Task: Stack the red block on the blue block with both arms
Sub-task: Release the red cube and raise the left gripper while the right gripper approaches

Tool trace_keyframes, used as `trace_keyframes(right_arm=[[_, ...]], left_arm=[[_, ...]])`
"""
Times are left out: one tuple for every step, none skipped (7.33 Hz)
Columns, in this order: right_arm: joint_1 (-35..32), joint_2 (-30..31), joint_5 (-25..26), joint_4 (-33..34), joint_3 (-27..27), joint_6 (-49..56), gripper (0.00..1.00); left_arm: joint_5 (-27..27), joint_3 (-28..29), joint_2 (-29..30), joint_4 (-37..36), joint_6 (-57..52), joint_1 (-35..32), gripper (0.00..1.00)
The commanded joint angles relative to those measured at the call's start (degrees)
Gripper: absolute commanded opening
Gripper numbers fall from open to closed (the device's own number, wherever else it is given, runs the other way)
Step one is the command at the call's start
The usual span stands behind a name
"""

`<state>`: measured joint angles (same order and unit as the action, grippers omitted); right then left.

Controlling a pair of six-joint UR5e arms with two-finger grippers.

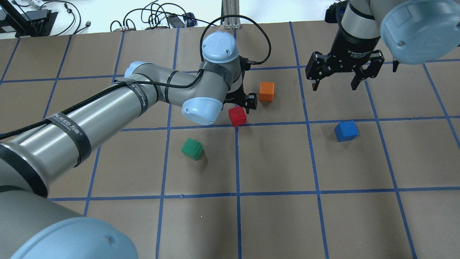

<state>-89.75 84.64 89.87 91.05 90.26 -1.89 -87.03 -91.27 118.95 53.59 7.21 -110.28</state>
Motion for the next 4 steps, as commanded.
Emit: trace_keyframes(right_arm=[[-0.2, -0.1, 0.5, 0.0, -0.1, 0.2, 1.00], [-0.7, -0.3, 0.2, 0.8, -0.4, 0.1, 1.00], [-1.2, -1.8, 0.0, 1.0, -0.5, 0.5, 1.00], [-2.0, -4.9, -0.2, 4.3, -0.8, 0.5, 1.00]], left_arm=[[3.2, 3.4, -5.6, 6.7, -1.6, 5.3, 1.00], [3.4, 7.7, -8.7, 15.9, -2.5, 8.5, 1.00], [2.8, 12.2, -11.1, 25.9, -7.0, 12.0, 1.00], [2.0, 14.8, -13.4, 33.2, -9.6, 14.5, 1.00]])
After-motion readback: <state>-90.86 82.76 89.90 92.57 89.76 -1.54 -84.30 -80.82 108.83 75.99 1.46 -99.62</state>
